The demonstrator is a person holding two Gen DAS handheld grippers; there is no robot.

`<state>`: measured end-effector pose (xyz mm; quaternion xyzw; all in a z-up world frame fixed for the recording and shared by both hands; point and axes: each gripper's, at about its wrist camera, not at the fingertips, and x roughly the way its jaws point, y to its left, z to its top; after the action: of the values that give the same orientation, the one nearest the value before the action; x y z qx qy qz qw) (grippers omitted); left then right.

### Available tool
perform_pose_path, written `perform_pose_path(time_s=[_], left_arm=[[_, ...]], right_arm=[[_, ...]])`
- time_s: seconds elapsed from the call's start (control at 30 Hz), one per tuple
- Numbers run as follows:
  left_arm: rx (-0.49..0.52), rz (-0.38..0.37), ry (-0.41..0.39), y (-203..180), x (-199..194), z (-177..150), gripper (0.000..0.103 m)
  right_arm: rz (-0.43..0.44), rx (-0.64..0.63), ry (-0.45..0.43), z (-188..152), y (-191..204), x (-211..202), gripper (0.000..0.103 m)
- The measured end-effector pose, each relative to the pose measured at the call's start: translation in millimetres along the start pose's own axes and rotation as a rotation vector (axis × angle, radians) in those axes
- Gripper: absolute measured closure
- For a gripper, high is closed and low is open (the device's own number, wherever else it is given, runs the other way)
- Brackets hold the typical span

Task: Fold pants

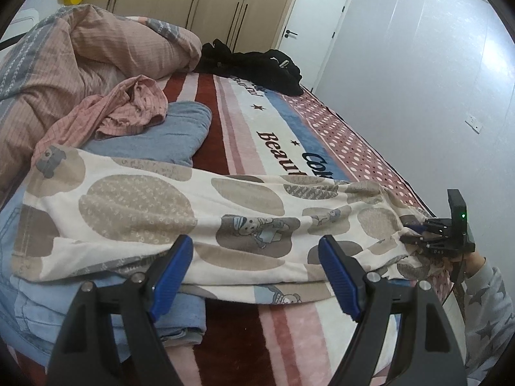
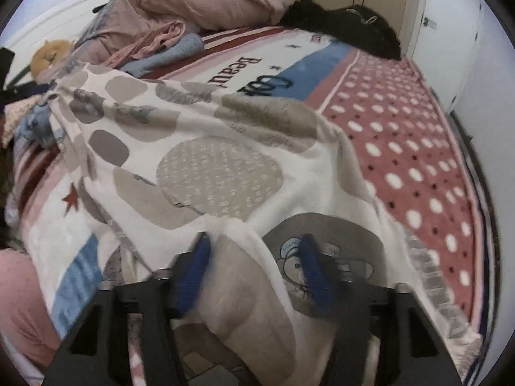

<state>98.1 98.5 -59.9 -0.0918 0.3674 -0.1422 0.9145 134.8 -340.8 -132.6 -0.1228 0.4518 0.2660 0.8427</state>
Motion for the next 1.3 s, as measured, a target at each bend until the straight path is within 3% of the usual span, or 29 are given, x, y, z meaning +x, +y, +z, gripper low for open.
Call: perform_pose_path(time_s=[0.03, 0.07, 0.4, 0.57, 0.67, 0.83, 0.87, 0.97, 1.3], left_arm=[[-0.002, -0.006, 0.002, 0.3, 0.3, -1.5, 0.026], [-0.004, -0.010, 0.004, 0.4, 0.6, -2.2, 0.026], [-0.001, -0.029, 0.010, -6.7, -0.8, -7.5, 0.026], [-0.002, -0.036, 0.011, -8.0, -3.2, -8.5, 0.026], [-0.004, -0.039, 0.012, -8.0, -1.5, -8.2, 0.026], [0.020, -0.057, 0.021, -12.7, 4.5, -8.5, 0.024], [0.030, -0.058, 0.023, -15.2, 6.3, -9.0, 0.022], [0.063, -0.080, 0.037, -23.8, 14.7, -12.7, 0.021], [0.196, -0.184, 0.126, -82.0, 59.4, -24.1, 0.020]], right_arm=[[0.017, -0.001, -0.002, -1.7, 2.5, -1.9, 0.096], [0.041, -0.006, -0.008, -4.7, 5.8, -6.9, 0.098], [0.101, -0.052, -0.002, -52.9, 48.8, -36.1, 0.101], [0.072, -0.052, -0.038, -56.7, 57.5, -48.5, 0.097], [-0.002, -0.082, -0.086, -36.3, 60.5, -52.5, 0.054], [-0.102, -0.134, -0.070, 1.9, 55.6, -23.8, 0.054], [-0.108, -0.129, -0.053, 6.3, 50.7, -16.4, 0.054], [-0.048, -0.104, 0.005, 4.3, 44.8, -1.2, 0.099], [0.002, -0.079, -0.039, -24.5, 53.7, -22.4, 0.102]])
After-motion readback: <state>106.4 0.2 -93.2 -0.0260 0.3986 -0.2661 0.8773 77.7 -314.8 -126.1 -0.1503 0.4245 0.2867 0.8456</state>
